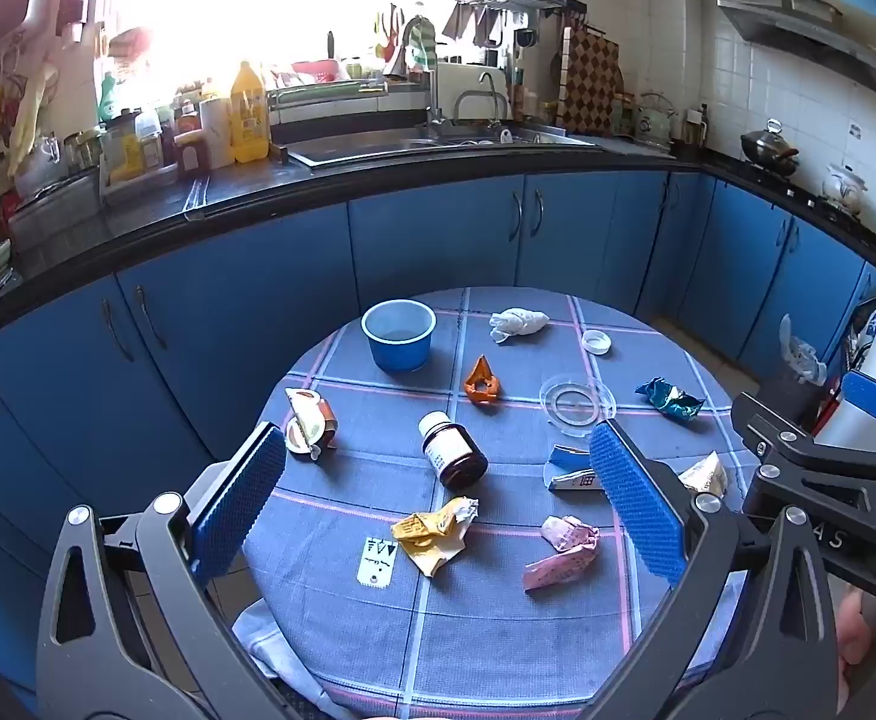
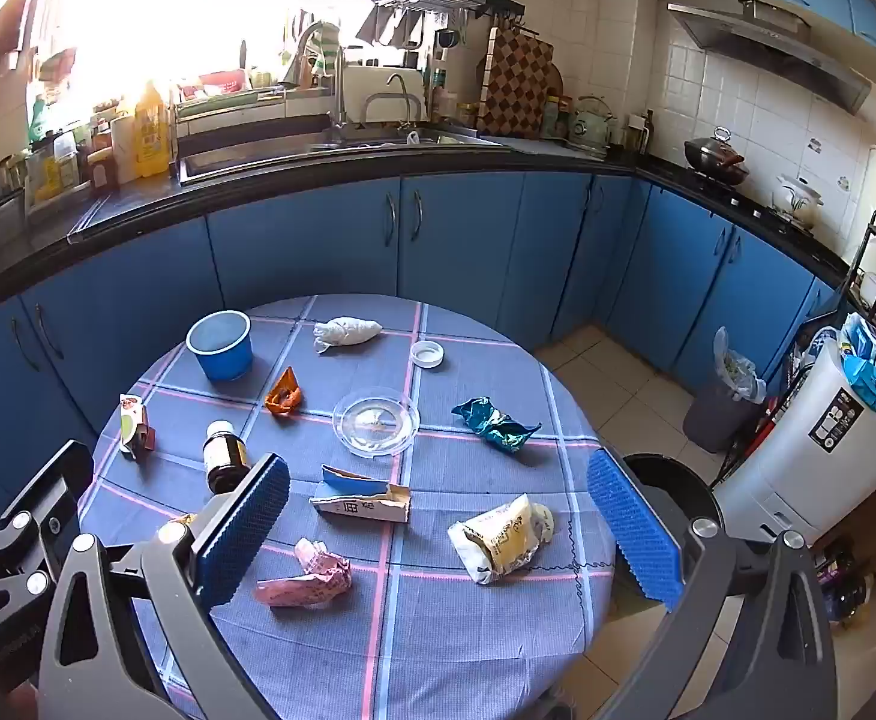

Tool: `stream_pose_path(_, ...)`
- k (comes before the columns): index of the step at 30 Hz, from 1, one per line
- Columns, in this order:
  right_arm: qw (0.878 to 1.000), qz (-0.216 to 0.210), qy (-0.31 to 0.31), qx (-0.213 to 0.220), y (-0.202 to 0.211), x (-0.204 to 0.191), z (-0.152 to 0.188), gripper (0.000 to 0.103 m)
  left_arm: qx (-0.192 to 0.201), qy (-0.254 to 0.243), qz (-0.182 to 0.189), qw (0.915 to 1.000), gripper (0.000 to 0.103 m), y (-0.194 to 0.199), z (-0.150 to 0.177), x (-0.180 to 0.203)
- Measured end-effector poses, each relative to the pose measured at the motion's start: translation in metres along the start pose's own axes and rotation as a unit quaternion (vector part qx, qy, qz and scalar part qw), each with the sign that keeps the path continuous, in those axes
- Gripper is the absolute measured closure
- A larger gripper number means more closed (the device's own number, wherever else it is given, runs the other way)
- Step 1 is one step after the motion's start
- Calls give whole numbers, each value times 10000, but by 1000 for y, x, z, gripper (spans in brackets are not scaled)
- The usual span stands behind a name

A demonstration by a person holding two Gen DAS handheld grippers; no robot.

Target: Collect trash

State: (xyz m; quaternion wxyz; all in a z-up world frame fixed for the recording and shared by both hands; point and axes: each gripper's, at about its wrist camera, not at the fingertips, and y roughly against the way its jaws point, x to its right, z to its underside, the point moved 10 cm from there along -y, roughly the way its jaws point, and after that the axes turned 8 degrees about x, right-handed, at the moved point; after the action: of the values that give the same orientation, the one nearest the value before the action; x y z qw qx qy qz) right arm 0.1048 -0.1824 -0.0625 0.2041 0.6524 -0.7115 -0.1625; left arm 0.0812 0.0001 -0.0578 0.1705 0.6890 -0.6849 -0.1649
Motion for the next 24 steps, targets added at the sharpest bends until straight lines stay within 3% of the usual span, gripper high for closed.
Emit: stream_pose_path(24, 10000, 20, 27, 8, 0, 0, 0, 6, -31, -6, 6, 10000, 3, -1, 1, 0)
